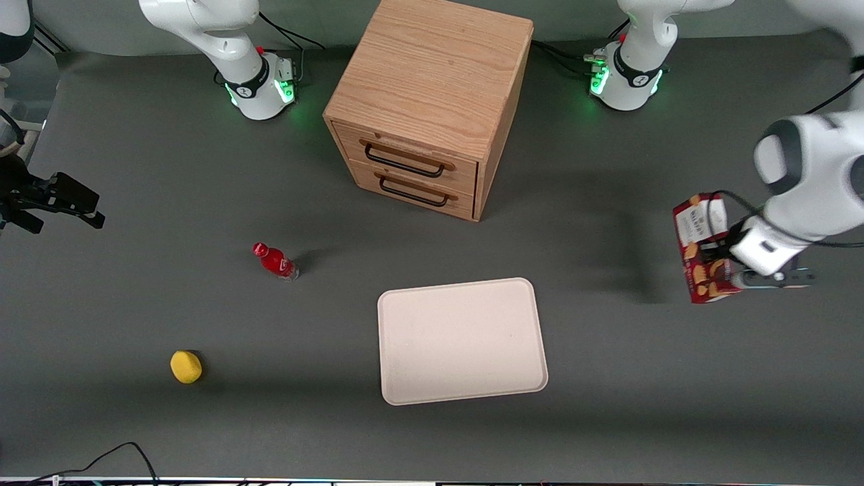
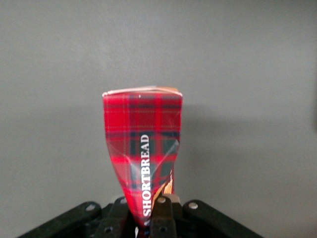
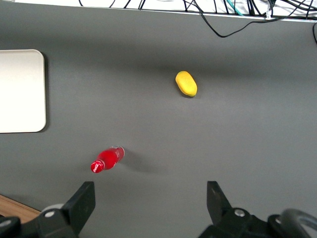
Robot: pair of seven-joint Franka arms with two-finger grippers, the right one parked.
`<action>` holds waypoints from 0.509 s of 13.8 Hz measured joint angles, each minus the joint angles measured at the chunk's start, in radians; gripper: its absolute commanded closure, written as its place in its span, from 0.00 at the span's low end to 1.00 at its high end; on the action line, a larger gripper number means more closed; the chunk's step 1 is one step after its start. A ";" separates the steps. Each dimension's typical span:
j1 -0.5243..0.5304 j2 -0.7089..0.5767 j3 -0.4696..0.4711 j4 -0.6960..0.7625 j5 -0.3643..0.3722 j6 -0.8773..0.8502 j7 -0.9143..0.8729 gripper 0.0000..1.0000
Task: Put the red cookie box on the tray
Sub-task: 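Lift the box and carry it with the left gripper over the tray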
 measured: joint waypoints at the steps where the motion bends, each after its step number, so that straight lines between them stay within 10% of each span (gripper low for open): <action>1: -0.002 -0.004 -0.009 0.100 -0.002 -0.116 -0.027 1.00; 7: -0.015 0.137 -0.265 0.438 -0.040 -0.290 -0.459 1.00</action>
